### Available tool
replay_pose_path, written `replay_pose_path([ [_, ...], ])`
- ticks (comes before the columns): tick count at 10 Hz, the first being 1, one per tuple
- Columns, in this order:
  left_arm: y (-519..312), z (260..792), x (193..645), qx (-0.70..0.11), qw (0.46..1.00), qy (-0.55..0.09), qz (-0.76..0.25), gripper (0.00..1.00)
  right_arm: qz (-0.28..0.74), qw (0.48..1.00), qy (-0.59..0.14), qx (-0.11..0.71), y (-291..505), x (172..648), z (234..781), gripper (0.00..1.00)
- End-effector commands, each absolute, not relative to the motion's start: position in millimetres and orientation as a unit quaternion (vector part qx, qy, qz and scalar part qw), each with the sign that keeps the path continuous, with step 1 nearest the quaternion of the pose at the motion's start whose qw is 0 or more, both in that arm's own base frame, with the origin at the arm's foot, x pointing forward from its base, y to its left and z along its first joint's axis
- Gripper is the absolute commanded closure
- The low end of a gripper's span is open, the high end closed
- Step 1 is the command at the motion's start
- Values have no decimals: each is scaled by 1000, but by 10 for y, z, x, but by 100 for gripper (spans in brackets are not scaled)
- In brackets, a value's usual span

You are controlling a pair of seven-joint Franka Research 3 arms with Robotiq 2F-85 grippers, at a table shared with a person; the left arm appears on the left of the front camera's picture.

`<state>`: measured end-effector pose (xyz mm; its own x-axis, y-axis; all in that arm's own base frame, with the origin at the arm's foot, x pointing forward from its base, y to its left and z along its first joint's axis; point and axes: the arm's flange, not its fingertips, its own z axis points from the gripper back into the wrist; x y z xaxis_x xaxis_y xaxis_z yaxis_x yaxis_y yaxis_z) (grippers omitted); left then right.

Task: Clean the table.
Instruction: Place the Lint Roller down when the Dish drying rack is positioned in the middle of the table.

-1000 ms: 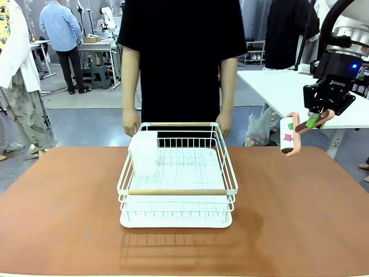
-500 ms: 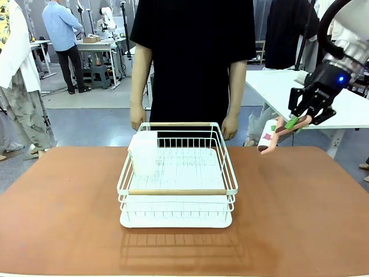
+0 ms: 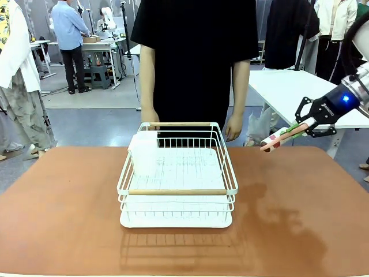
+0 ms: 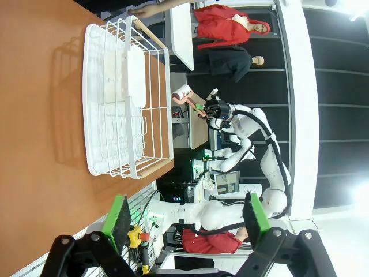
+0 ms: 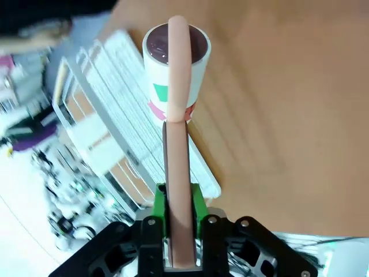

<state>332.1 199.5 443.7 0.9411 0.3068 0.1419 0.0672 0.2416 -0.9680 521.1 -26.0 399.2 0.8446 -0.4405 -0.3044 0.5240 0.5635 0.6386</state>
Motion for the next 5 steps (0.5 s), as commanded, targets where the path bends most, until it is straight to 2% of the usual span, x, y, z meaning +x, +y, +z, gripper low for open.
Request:
replay_pose_path([
  [1,2009,4453,3299,-612,771,-156,76,0,-354,847,-19,396,-116,4950,3835,79],
  [5,2009,4453,3299,-612,771,-156,76,0,-375,822,-73,422,-72,4832,3337,79],
])
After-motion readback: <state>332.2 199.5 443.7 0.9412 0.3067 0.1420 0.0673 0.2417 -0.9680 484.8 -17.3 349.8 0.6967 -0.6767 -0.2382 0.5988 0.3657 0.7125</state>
